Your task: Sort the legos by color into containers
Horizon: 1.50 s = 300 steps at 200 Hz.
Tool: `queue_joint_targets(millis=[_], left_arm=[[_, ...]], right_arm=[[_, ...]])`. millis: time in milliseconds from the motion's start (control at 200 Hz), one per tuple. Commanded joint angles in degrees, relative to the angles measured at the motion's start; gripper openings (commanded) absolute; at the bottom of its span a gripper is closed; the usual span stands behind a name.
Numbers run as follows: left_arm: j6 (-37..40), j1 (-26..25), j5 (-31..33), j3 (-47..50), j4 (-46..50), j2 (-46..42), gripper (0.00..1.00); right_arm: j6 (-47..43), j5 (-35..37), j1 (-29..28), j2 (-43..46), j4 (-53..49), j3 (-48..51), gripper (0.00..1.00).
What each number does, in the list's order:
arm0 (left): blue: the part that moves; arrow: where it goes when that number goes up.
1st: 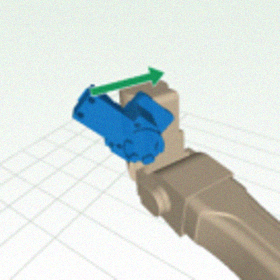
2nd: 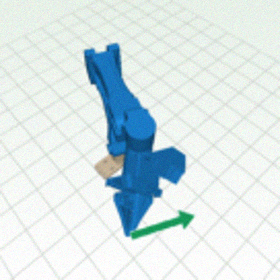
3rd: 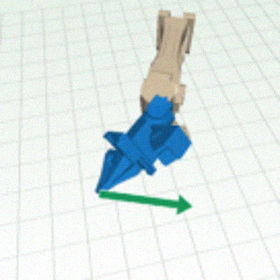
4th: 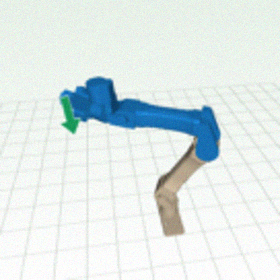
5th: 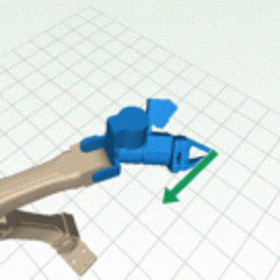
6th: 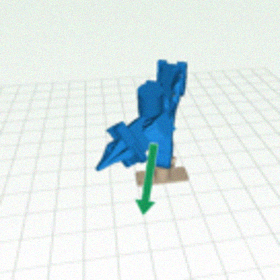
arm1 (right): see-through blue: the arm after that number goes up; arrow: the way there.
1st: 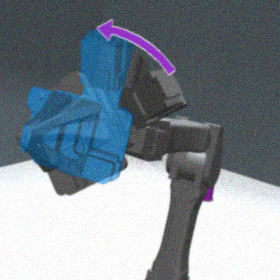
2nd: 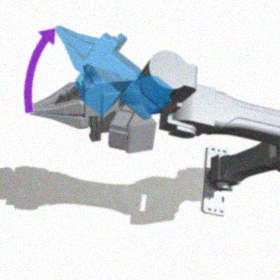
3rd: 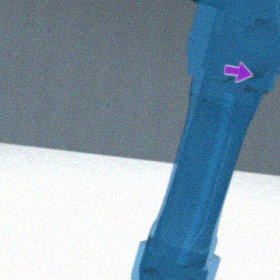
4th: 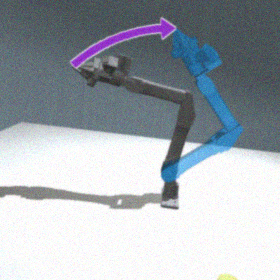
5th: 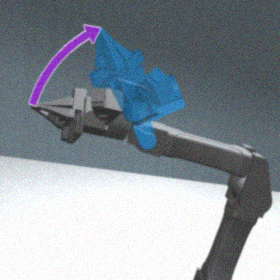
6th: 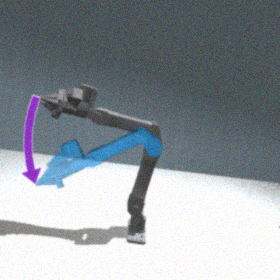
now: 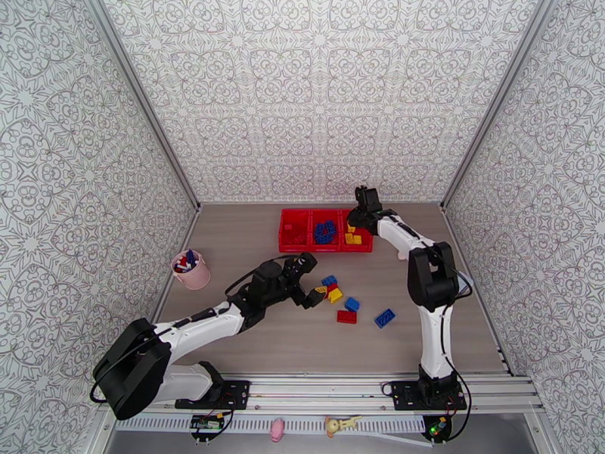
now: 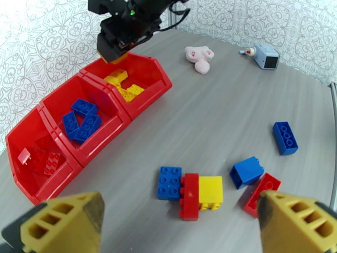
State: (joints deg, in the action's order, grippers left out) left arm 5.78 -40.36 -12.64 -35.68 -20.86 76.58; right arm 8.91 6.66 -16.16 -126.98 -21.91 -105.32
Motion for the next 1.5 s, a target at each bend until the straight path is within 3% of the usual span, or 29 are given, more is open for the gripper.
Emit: queue_joint_targets(millis=[0, 210, 410, 575, 740, 915, 1120, 1496], left_arm=[[-0.4, -0.6, 1.1, -1.2, -0.5, 0.2, 1.0], [-0.4, -0.7, 1.2, -1.2, 0.0, 0.2, 1.0], [-1.4, -0.6, 2.5, -2.4, 1.7, 1.2, 1.0], [-3.5, -0.7, 7.3, -6.1, 7.8, 3.5, 1.0], [-0.3, -1.0, 1.6, -3.2, 2.2, 2.7, 1.0], [3.6, -0.7, -3.6, -2.7, 3.4, 1.6, 1.0], [6.0, 0.4, -5.5, -0.5, 6.9, -2.3, 1.0], [7.3, 1.6, -5.1, 3.5, 11.2, -9.5, 1.0]], right_arm=[[-2.0, 0.5, 0.1, -1.8, -2.1, -5.1, 0.41], [-3.6, 1.1, 0.0, 3.2, -0.7, -1.5, 0.74], [-5.2, -3.3, 0.0, 13.5, 5.8, 11.1, 0.88], [-6.7, -7.3, 0.1, 23.2, 9.3, 22.6, 0.92], [-7.6, -9.2, 0.0, 32.1, 7.9, 32.5, 0.94], [-7.2, -10.6, -0.8, 37.7, 2.8, 37.8, 0.96], [-5.5, -9.3, -5.6, 37.5, 0.2, 39.7, 0.98], [-4.2, -5.1, -16.0, 27.9, -4.6, 35.4, 1.0]])
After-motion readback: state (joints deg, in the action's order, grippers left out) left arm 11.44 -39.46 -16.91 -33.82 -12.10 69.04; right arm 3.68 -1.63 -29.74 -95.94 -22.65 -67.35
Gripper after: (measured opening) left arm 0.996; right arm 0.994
